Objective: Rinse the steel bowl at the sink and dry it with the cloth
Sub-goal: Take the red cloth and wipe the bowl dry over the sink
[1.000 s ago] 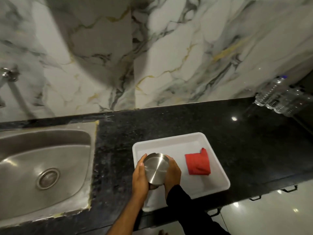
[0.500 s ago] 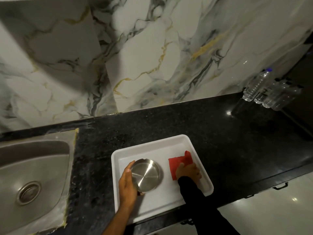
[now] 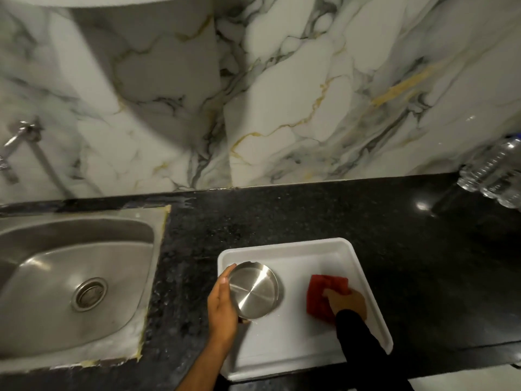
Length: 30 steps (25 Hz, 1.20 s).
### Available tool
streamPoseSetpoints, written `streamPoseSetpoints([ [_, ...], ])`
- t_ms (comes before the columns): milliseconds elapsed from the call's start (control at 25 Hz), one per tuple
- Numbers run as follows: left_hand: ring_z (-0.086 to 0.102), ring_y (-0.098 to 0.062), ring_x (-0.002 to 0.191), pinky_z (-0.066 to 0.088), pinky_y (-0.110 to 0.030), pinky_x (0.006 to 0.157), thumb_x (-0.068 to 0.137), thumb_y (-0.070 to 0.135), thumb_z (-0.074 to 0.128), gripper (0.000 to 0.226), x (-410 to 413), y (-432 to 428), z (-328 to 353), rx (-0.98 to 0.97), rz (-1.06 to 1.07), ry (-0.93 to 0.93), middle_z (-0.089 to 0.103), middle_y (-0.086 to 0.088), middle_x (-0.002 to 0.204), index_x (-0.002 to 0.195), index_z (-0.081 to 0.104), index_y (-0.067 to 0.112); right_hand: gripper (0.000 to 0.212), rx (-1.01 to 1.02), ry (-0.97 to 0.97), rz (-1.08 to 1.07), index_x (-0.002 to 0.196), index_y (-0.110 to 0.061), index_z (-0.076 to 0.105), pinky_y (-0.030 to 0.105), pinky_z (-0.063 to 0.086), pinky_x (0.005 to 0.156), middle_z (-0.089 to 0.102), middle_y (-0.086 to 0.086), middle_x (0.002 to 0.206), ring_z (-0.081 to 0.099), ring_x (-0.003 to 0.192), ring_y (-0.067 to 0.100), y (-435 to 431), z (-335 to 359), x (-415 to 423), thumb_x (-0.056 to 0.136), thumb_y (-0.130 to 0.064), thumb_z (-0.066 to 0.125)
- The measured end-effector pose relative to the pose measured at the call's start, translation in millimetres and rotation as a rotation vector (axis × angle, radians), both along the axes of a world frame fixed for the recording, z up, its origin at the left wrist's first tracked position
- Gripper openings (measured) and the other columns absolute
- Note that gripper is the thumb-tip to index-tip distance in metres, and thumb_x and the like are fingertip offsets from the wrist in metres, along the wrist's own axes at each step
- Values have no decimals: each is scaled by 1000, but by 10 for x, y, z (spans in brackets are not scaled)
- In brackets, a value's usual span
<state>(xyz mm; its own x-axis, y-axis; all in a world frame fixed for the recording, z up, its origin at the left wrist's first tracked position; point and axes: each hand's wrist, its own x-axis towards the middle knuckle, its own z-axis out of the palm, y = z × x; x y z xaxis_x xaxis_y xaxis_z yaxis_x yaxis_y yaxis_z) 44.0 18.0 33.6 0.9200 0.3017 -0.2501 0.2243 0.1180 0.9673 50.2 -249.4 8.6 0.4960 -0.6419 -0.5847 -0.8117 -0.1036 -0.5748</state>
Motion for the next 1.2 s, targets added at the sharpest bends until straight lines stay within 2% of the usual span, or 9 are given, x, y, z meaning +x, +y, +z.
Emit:
streamPoseSetpoints([
  [160,70,9,108,51,-3,80,105,39,40,39,83,588,134,18,118,-59,78,28,116,122,75,37,29,-10,-252,92,115,0,76,44,53,98,77,20,106,72,111,44,452,246,20,87,-1,78],
  [280,71,5,103,57,-8,66,106,42,39,38,198,1310,262,16,211,-34,78,27,110,117,76,48,29,101,-510,191,110,-17,73,38,53,93,75,-4,96,74,102,31,1260,712,149,88,2,79],
  [440,67,-19,122,61,-59,97,101,56,40,44,295,2459,297,17,255,8,75,12,127,126,73,42,27,148,-833,515,104,-36,78,5,56,80,80,-31,96,78,101,-1,2951,1426,450,88,-15,83],
  [560,69,-24,122,56,-60,102,99,55,39,47,408,3246,331,106,260,-58,77,6,124,121,75,35,47,-363,-720,1087,133,-47,65,25,59,93,76,-23,120,71,111,6,4359,1613,690,88,-53,58],
  [640,72,-25,120,56,-53,105,103,41,41,38,518,3760,321,103,215,-86,78,1,122,123,73,34,46,-673,-541,1367,139,-37,56,41,58,93,67,-9,130,62,122,24,5245,1458,803,94,-47,54],
  [800,73,-15,120,59,-43,104,102,7,48,47,665,4595,245,207,16,-92,77,7,126,136,68,33,35,-576,-408,1433,130,-20,65,39,57,101,64,6,131,61,123,28,6313,1095,985,97,-29,59],
  [960,73,-10,119,54,-43,111,107,16,53,31,905,5373,243,157,-86,-134,77,-1,126,131,69,28,22,-395,-581,1579,101,-25,77,22,53,93,68,-1,116,59,110,17,6732,1018,1131,83,-13,71],
  [1040,73,-12,118,53,-46,112,112,20,41,36,1047,5685,295,151,-173,-110,78,-2,126,125,73,32,14,-305,-607,1790,93,-19,77,34,56,91,68,-1,111,59,105,18,6812,1035,1159,84,-9,73],
  [1200,68,-6,125,50,-42,115,108,42,40,40,1199,5960,279,341,-385,-82,77,11,129,127,75,37,28,-475,-444,2168,116,-21,78,43,56,94,70,4,122,62,112,29,6893,1177,1324,90,-13,73],
])
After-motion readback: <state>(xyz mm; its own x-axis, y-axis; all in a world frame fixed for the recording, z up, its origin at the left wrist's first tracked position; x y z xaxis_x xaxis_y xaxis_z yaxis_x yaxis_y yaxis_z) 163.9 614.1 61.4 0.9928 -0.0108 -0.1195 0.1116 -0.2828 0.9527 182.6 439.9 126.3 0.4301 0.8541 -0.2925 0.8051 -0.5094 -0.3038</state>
